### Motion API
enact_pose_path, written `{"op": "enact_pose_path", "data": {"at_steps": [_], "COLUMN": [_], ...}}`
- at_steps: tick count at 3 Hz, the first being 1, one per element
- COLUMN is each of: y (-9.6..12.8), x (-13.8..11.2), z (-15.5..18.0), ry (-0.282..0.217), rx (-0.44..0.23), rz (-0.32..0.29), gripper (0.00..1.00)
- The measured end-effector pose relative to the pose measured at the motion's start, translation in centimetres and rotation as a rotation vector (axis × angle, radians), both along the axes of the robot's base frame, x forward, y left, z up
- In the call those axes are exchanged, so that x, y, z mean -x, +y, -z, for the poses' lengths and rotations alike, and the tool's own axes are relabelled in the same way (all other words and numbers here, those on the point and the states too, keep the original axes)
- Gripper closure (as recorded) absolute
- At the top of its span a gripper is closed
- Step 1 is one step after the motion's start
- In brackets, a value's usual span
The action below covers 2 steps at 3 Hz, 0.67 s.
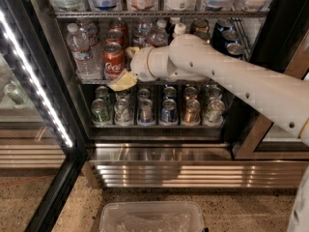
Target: Pick coke can from middle shelf of fridge
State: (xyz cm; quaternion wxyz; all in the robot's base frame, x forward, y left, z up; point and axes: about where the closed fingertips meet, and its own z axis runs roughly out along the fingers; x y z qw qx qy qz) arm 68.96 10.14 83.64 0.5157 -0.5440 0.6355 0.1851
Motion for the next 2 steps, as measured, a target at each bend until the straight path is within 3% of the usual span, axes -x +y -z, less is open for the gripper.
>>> {"op": "enact_pose_path", "data": {"at_steps": [1, 2], "y": [1.47, 1.47], "x": [-1.57, -1.47], "z": [0.20, 0.20], "ry": [-0.015, -0.015], "rx": [0.011, 0.010], "rz": [-0.008, -0.008], "gripper": [0.27, 0.39]}}
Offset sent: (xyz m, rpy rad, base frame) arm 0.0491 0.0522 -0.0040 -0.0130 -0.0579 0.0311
